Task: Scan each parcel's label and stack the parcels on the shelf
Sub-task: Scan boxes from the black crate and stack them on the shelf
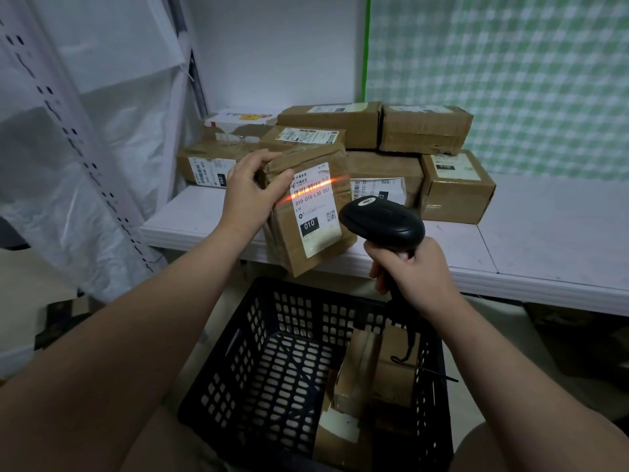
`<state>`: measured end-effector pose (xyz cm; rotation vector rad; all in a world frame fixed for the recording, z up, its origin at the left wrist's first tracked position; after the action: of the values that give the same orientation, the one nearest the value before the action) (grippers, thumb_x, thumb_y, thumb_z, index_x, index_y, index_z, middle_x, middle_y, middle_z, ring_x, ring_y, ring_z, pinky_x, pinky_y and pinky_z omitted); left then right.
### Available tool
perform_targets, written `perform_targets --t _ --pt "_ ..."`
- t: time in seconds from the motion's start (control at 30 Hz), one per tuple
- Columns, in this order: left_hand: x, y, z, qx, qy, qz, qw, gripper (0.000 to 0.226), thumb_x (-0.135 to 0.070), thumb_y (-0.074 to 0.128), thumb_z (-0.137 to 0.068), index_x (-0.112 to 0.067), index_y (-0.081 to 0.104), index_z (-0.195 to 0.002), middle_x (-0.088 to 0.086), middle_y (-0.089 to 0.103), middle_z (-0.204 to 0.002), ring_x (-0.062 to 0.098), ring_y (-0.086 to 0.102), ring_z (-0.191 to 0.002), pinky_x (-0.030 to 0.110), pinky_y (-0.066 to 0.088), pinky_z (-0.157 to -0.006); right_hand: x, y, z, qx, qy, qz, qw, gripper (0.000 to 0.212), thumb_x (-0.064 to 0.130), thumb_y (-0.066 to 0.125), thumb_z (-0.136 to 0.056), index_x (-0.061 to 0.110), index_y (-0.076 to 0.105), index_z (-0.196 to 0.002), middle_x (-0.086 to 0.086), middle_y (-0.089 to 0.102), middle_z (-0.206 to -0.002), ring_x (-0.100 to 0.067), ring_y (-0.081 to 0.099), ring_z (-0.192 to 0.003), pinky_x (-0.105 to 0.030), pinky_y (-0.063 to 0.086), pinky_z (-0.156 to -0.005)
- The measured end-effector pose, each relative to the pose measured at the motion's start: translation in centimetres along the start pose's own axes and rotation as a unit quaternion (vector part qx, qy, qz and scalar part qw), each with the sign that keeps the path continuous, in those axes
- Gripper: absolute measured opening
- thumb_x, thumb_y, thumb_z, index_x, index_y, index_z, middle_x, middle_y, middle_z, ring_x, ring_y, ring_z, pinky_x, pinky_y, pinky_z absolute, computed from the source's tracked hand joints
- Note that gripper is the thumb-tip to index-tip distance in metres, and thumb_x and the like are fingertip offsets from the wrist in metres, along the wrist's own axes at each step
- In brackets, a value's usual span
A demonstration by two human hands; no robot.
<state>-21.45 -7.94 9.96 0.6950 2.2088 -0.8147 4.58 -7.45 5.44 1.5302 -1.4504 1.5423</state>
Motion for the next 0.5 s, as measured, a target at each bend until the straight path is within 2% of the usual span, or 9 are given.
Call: perform_targets --t 0.23,0.37,0.5 --pt "-0.15 0.00 -0.08 0.005 -0.009 0.014 1.000 0.021 -0.033 0.067 -0.085 -0.034 0.059 -0.104 -0.006 0.058 -0.112 0.018 0.054 -0.110 0.046 0.048 -0.095 0.05 -0.04 0.24 -0.004 -0.004 -0.019 1.000 0.023 0.021 0.067 -0.089 0.007 0.064 -0.070 -0.021 0.066 -0.065 -0.018 0.060 -0.046 -0.022 0.047 -0.049" --pt "-0.28 -0.08 0.05 0.002 -0.008 0.013 1.000 0.023 -0.041 0.067 -0.081 -0.041 0.058 -0.102 -0.008 0.058 -0.112 0.021 0.053 -0.113 0.049 0.046 -0.096 -0.02 -0.03 0.25 -0.006 -0.010 -0.034 0.999 0.024 0.019 0.067 -0.088 0.000 0.065 -0.073 -0.024 0.065 -0.066 -0.023 0.060 -0.047 -0.028 0.048 -0.051" --pt "-0.45 -0.04 0.03 0.033 -0.002 -0.020 0.999 0.029 -0.034 0.068 -0.086 -0.029 0.062 -0.113 -0.003 0.054 -0.122 0.018 0.048 -0.117 0.045 0.043 -0.101 -0.17 0.39 0.02 -0.004 -0.011 -0.037 0.999 0.025 0.019 0.068 -0.087 0.003 0.065 -0.069 -0.018 0.065 -0.061 -0.018 0.059 -0.045 -0.023 0.047 -0.050"
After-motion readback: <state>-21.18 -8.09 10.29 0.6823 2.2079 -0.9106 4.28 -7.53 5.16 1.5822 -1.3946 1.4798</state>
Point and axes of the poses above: each hand's wrist, its own z-axis away from the middle knuckle, its own y-axis out of the palm, x = y × z, the point moved 6 cm from there along -z, towards the middle knuckle
